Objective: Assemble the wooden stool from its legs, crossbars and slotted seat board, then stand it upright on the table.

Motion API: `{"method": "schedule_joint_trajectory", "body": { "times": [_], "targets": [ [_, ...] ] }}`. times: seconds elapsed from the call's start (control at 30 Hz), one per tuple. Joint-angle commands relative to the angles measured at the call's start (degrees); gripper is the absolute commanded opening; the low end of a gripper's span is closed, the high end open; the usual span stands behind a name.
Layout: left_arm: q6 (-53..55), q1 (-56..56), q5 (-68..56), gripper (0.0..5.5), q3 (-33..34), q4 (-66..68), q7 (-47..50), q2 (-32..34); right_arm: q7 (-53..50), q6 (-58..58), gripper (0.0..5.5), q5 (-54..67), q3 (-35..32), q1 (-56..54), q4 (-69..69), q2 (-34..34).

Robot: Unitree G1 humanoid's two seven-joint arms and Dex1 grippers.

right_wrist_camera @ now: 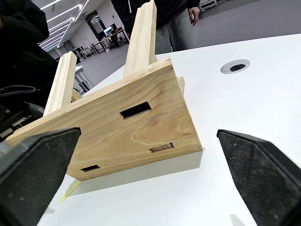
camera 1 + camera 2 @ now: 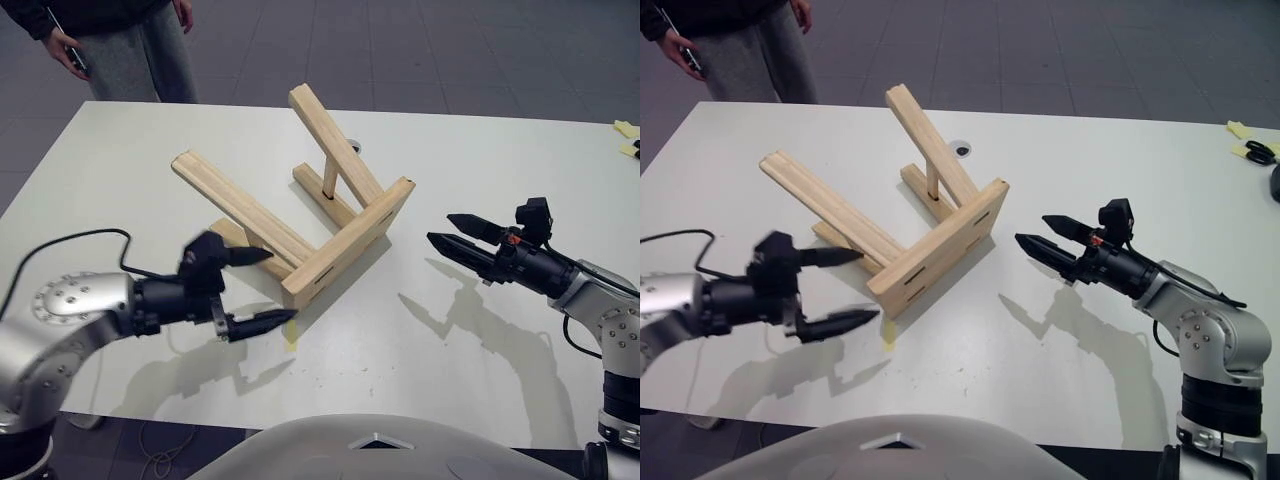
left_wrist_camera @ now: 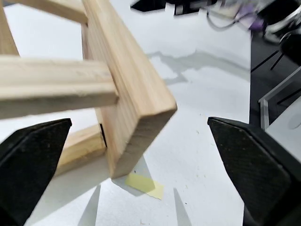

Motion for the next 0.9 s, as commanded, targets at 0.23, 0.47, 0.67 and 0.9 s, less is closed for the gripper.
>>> {"method": "schedule_joint_trajectory", "body": {
  "times": [0.23,0.47,0.67,0.9],
  "targets": [
    [-20.81,-4.99,28.95,5.38,-6.01,17.32,20.56,-10.20,-1.10,-0.11,5.40,-0.54,1.30,-1.48,0.05,0.03],
    [-26.31,-15.40,23.99,5.38,-7.92,30.72,7.70,-12.77,-1.49,-0.04,5.40,-0.66,1.41,-1.39,0.94,0.48],
    [-39.74,-29.75,32.17,5.38,-3.76,54.52,10.98,-11.75,-0.96,-0.57,5.40,-1.58,2.56,-3.60,2.68,0.49],
    [-45.59,-37.65,33.82,5.38,-9.25,63.56,1.47,-14.44,-0.91,-1.04,5.40,-1.87,3.58,-3.48,2.92,1.25]
  ]
}}
